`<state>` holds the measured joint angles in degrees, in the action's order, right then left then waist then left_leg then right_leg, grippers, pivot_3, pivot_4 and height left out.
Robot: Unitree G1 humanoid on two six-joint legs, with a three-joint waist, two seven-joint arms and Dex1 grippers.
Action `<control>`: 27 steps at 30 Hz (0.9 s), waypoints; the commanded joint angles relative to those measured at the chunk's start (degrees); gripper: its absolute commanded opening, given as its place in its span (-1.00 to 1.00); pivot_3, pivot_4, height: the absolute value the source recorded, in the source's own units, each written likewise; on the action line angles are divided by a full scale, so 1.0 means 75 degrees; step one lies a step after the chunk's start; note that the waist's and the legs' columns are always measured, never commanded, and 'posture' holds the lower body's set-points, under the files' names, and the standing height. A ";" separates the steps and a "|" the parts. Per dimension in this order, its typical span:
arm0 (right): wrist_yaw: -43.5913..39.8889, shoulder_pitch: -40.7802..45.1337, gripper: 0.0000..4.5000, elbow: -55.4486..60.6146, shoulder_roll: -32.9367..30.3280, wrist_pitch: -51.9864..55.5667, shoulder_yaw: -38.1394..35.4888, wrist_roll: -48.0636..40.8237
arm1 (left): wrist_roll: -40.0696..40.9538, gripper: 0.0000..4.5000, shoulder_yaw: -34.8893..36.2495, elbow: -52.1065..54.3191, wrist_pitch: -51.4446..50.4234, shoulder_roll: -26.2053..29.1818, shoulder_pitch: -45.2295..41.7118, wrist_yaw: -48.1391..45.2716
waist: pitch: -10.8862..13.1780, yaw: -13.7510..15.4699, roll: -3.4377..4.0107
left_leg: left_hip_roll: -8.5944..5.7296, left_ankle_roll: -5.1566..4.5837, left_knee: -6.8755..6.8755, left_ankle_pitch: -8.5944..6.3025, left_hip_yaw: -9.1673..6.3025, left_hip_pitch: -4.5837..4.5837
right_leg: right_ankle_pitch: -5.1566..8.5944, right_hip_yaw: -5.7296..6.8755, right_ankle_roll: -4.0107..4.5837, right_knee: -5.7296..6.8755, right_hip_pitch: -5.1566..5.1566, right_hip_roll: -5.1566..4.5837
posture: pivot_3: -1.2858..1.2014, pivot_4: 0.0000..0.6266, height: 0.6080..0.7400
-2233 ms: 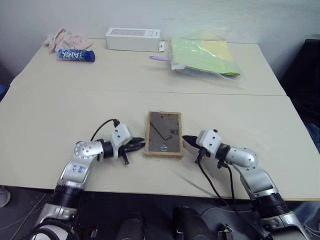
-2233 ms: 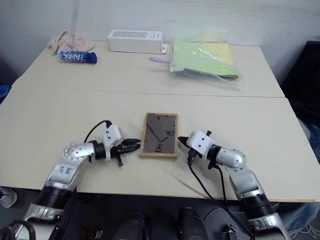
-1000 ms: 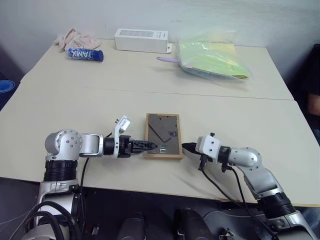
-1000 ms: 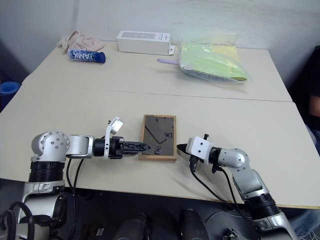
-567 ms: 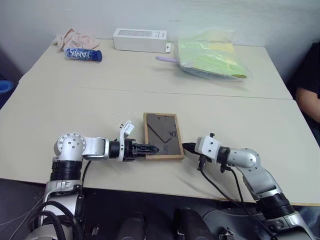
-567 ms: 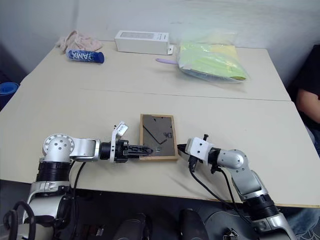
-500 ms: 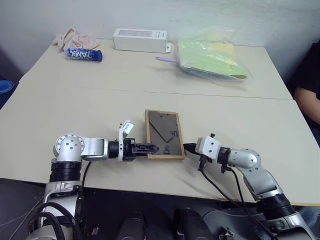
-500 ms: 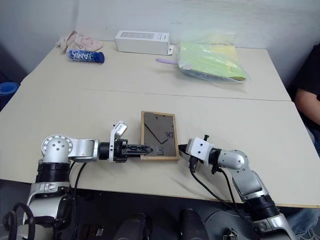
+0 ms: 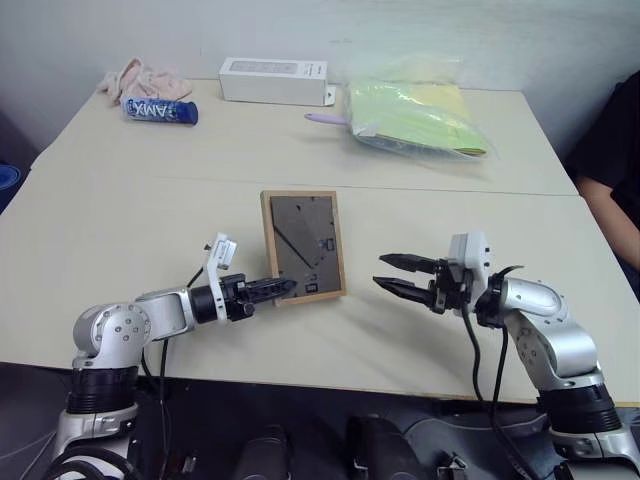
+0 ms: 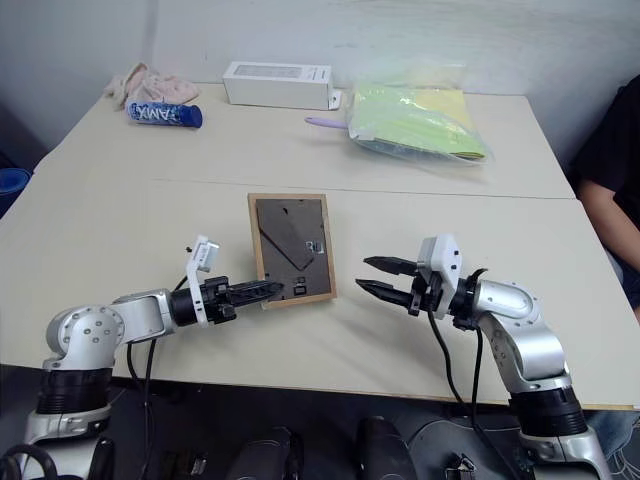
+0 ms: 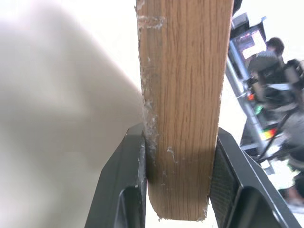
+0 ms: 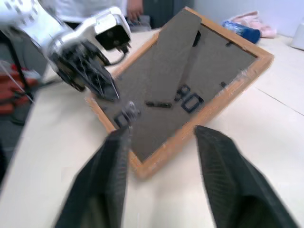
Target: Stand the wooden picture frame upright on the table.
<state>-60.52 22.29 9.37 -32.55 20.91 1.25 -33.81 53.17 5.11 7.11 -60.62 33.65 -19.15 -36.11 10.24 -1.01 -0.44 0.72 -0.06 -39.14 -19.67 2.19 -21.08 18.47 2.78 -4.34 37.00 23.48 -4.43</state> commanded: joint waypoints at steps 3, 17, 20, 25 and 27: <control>0.0369 0.0975 0.90 0.0336 0.0515 0.0712 0.0436 -0.0128 | -0.0679 -0.44 -0.0638 0.0444 0.0926 0.0024 -0.0005 -0.1004 | 0.0000 0.0038 -0.0001 | 0.0005 0.0001 0.0007 -0.0001 -0.0012 -0.0005 | 0.0002 0.0009 0.0003 -0.0005 0.0002 0.0000 | 0.03 -0.52 1.00; -0.0285 0.1099 0.99 0.0466 0.0670 0.0985 0.1128 0.0099 | -0.0289 -0.44 -0.0146 0.0337 0.0316 -0.0346 -0.0226 -0.0820 | 0.0001 0.0106 -0.0002 | 0.0002 -0.0020 0.0005 -0.0009 -0.0014 -0.0024 | 0.0000 0.0011 -0.0001 0.0012 0.0008 -0.0005 | 0.03 -0.52 1.00; -0.0672 0.0786 0.99 0.0705 0.0393 0.0704 0.0974 0.0053 | -0.0189 -0.44 0.0030 0.0284 0.0088 -0.0380 -0.0266 -0.0781 | 0.0001 0.0106 -0.0002 | 0.0002 -0.0023 0.0004 -0.0011 -0.0014 -0.0026 | -0.0001 0.0010 -0.0002 0.0010 0.0008 -0.0006 | 0.03 -0.52 1.00; -0.0951 0.0562 0.99 0.0702 0.0302 -0.0156 0.0784 0.0303 | 0.0120 -0.44 0.0282 0.0214 -0.0379 -0.0428 -0.0314 -0.0711 | 0.0001 0.0088 -0.0002 | 0.0003 -0.0023 0.0004 -0.0011 -0.0013 -0.0022 | -0.0001 0.0010 -0.0002 0.0008 0.0007 -0.0004 | 0.03 -0.52 1.00; -0.0984 0.0467 0.99 0.0498 0.0343 -0.1028 0.0710 0.0702 | 0.0501 -0.44 0.0449 0.0197 -0.0778 -0.0473 -0.0394 -0.0669 | 0.0001 0.0085 -0.0002 | 0.0004 -0.0022 0.0004 -0.0010 -0.0013 -0.0020 | -0.0001 0.0009 -0.0002 0.0005 0.0008 -0.0003 | 0.03 -0.52 1.00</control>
<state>-66.94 26.05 12.29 -29.92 18.24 8.23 -29.95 53.20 4.78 8.12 -65.14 30.17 -20.68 -41.26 10.24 -0.37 -0.46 0.75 -0.22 -39.11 -19.75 2.10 -21.23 18.46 2.85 -4.36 37.03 23.54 -4.45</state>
